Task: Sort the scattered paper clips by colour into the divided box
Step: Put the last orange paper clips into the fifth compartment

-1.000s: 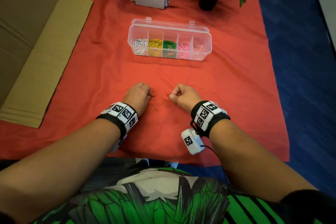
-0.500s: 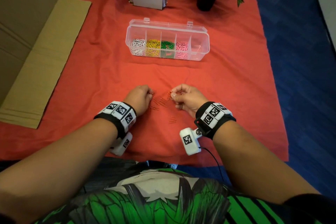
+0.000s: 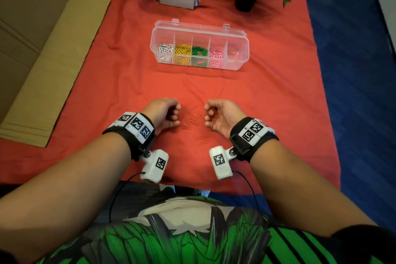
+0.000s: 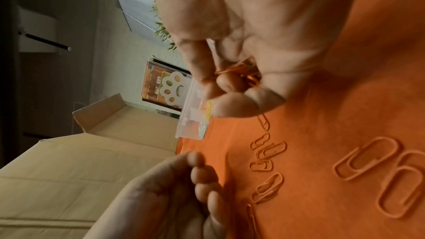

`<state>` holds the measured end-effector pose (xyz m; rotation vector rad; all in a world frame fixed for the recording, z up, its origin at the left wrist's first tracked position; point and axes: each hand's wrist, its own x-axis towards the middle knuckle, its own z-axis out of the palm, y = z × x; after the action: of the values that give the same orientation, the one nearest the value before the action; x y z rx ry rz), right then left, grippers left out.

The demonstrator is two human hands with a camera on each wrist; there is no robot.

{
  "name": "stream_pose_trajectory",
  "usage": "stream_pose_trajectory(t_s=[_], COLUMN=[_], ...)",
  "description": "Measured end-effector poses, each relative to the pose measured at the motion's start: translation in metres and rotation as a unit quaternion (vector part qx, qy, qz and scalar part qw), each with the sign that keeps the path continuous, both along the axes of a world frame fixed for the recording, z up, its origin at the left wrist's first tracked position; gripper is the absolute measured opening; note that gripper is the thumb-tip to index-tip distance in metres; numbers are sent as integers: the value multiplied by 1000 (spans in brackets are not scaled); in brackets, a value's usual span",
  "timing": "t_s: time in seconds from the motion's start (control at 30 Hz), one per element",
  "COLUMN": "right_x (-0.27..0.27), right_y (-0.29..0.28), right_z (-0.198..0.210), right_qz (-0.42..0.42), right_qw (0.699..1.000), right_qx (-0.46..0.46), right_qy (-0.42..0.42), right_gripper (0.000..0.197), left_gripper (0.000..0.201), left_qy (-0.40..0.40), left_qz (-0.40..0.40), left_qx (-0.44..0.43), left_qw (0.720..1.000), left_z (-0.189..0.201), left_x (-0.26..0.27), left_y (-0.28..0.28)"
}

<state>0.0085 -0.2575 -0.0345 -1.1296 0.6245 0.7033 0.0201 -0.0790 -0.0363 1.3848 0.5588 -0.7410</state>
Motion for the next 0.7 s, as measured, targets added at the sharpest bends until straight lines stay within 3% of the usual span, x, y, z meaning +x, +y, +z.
stream_pose_trajectory(t_s=[0.13,0.2,0.27,0.37,0.43,0.5,0.6,0.7], right_x=[0,1,2,-1,-6,-11,-13,-13], right_y=[6,9,12,18,24,28,31,27], right_z=[-9,-15,-15,-19,-22,-25,-26,-28], right_qz=[54,110,186,312,343,368,386,389], right_qw=[992,969,915,781,722,679,655,658], right_qx=[-96,-200,-326,-484,-525,-548,-565,-566], right_qy=[-59,-97,-146,-241,-292,-320,-320,-308], right_gripper=[26,20,9,21,28,31,25,24], left_gripper=[31,31,22,9,18,21,13,10], left_qy=[-38,-60,-115,-218,-283,-315,-324,-324], left_qz=[-64,-90,-143,-272,-325,-344,-351,-333], left_qx=[71,111,179,311,376,399,394,385], left_qw=[995,988,967,884,821,789,785,797], left_z=[-7,-10,-13,-16,-19,-21,-24,-21], left_x=[-9,-9,-9,-14,-20,-24,-27,-24], left_y=[-5,-3,1,4,2,1,4,4])
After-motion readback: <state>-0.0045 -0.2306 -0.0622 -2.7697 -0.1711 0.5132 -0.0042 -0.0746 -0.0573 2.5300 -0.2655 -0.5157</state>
